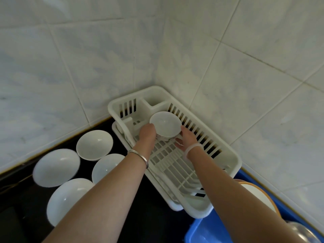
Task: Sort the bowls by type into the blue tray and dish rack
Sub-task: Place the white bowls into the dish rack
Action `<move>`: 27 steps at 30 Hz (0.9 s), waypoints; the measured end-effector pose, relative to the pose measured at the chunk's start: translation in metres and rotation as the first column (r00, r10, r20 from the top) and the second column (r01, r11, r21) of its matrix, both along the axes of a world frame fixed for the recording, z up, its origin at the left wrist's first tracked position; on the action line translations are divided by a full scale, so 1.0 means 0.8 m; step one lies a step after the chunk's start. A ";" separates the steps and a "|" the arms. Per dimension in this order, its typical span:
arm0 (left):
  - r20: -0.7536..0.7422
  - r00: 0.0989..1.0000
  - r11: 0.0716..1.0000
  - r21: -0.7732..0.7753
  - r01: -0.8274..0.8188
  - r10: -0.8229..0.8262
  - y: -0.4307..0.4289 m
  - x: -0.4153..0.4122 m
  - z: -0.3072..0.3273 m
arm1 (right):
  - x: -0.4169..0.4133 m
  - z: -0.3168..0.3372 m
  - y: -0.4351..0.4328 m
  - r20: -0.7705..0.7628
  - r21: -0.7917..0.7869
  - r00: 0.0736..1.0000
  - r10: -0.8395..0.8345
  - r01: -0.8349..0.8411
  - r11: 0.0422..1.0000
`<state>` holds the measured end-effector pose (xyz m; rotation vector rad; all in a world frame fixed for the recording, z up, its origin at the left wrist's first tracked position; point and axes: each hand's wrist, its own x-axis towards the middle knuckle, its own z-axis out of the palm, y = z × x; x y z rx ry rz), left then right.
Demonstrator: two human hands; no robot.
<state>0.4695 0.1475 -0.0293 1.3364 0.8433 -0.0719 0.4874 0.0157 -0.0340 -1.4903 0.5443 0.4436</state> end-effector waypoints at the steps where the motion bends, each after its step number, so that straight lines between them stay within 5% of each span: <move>1: 0.016 1.000 1.000 0.016 0.008 -0.009 0.001 -0.004 0.005 | -0.002 0.006 -0.001 -0.012 0.005 1.000 0.000 0.000 1.000; 14: 0.137 0.962 0.919 0.355 0.174 -0.235 0.039 -0.159 0.073 | -0.130 0.105 0.046 0.191 -0.086 0.946 0.260 -0.248 0.965; 19: 0.109 0.975 0.840 0.533 0.105 -0.191 0.071 -0.261 0.052 | -0.202 0.072 0.092 0.184 -0.305 0.859 0.477 -0.411 0.859; 23: 0.049 0.997 0.799 0.601 0.015 -0.055 0.098 -0.325 0.021 | -0.236 0.033 0.113 0.070 -0.550 0.783 0.618 -0.486 0.679; 27: -0.076 0.997 0.726 0.687 0.040 0.017 0.121 -0.366 -0.017 | -0.244 0.002 0.131 -0.027 -0.618 0.787 0.616 -0.498 0.609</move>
